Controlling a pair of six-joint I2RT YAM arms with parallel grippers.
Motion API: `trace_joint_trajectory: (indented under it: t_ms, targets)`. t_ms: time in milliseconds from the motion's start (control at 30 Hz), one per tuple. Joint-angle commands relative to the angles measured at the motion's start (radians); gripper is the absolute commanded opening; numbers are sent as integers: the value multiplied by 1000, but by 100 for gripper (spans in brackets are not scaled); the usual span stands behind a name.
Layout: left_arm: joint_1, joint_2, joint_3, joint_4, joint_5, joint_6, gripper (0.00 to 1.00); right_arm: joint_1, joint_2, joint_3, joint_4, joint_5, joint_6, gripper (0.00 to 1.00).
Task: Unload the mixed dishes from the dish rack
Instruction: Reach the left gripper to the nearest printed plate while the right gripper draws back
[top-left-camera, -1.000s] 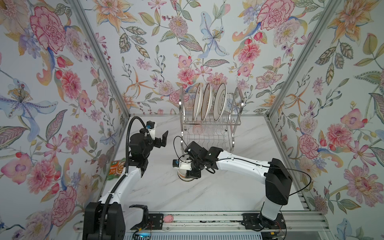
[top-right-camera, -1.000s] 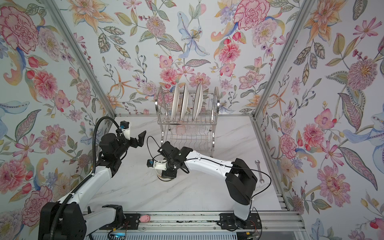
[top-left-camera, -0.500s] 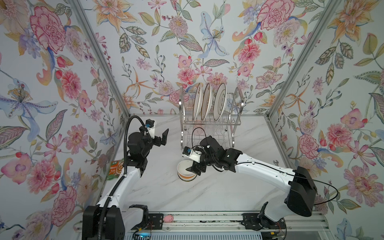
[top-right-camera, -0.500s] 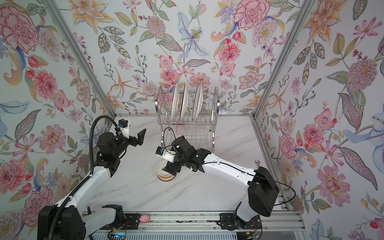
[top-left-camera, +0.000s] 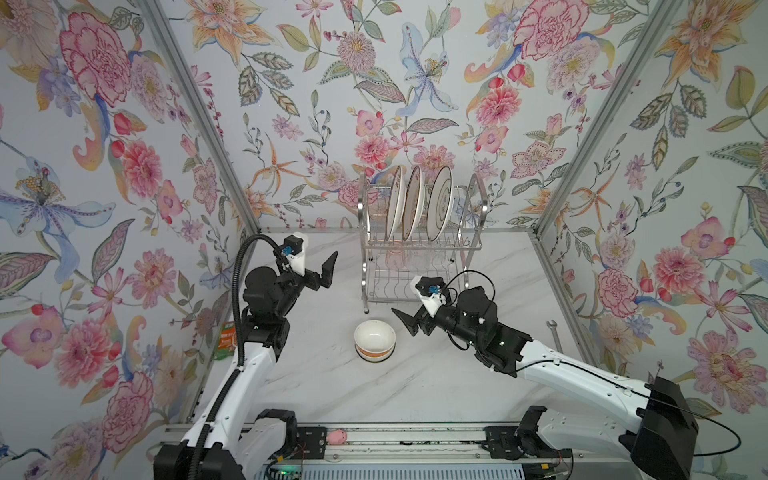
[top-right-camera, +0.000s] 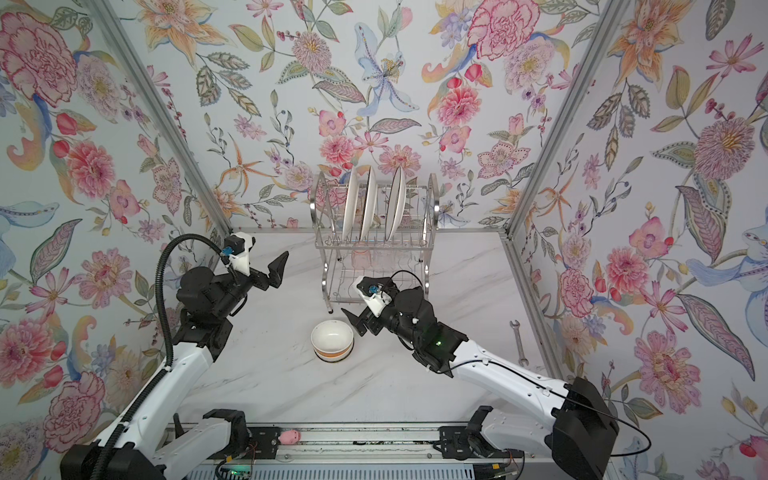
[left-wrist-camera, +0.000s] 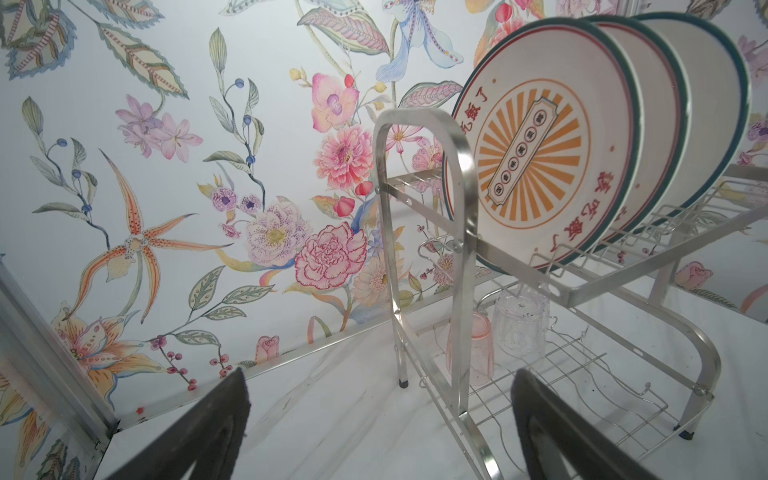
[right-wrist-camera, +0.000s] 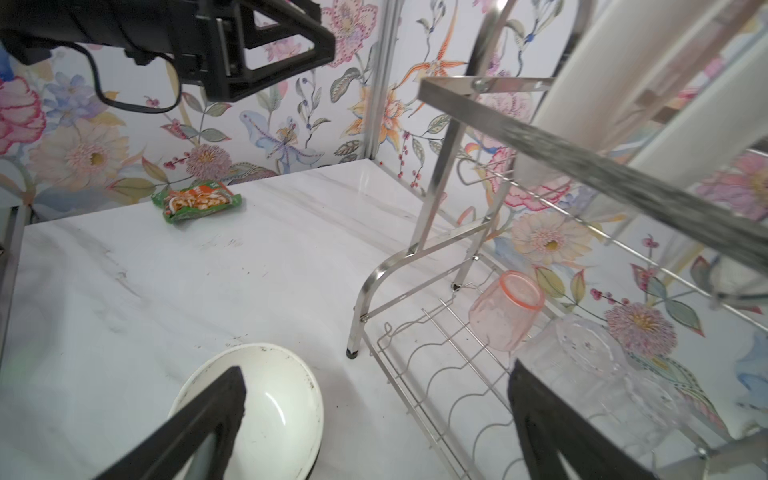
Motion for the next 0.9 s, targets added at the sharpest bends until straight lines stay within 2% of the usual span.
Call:
trace_joint_trajectory:
  t_ms: [0,200,367,533,700,867]
  targets:
    - [-39,-28,75,-69,-23,29,99,-17,-48,-58,143,113,63,99]
    - [-154,6,182,-162,-52,88,99,-52,-150,-160,261,171,122,99]
    - [-260,80,288,-218,-86,128,97,-82,-213,-190,264,177,165,99]
    - [-342,160,355,-191,-104,103,92,-103,-245,-205,263,178,182,99]
    - [-420,258,427,-160,-173,57,85,-121,-267,-203,264,176,189,99]
    - [-452,346,477,-127,-213,19,76,-145,-275,-196,261,158,205,99]
